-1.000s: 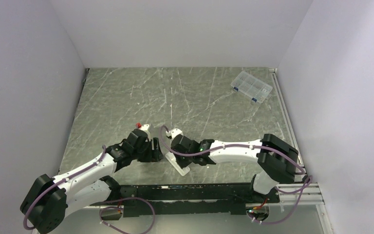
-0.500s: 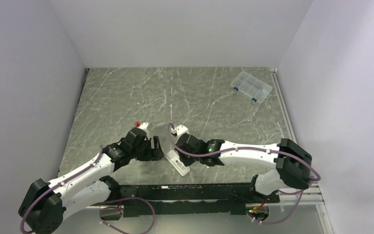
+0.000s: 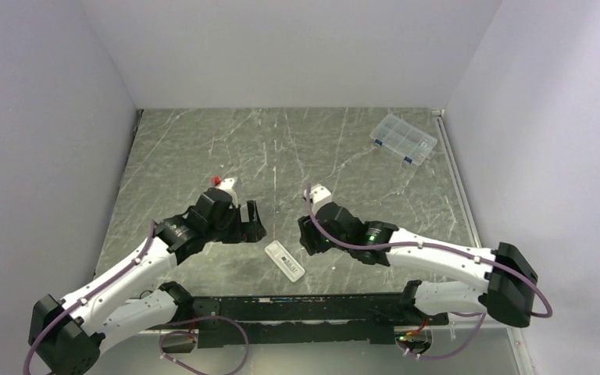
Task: Load the batteries into the remote control
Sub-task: Reset both arms
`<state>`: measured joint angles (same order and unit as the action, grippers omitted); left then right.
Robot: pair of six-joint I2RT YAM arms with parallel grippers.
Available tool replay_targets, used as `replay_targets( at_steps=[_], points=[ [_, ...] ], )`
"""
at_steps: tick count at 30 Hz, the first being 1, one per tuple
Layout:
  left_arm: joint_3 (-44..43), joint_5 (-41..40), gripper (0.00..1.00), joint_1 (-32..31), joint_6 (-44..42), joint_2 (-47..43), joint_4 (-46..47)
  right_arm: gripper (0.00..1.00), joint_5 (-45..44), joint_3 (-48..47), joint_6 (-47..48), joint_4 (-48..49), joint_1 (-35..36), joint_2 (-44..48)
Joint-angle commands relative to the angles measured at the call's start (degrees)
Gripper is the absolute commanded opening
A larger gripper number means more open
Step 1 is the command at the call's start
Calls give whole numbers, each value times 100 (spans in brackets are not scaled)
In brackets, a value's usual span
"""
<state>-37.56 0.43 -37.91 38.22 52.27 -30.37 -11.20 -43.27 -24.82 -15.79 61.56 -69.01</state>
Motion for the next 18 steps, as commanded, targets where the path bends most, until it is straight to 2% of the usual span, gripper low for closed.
replay_targets(
  at_steps=[1,8,12,18],
  points=[
    [-544,-332,99,21,-102,-125,-492,57,74,198,250,313,-259,713],
    [-1292,-489,100,23,-398,-224,-1111,84,-269,519,450,274,-457,1882],
    [-1518,-759,100,23,-702,-421,-1295,90,-512,661,552,156,-495,2476],
    [-1723,-1098,99,26,-975,-716,-1571,94,-1163,723,619,-286,-516,3082]
  ],
)
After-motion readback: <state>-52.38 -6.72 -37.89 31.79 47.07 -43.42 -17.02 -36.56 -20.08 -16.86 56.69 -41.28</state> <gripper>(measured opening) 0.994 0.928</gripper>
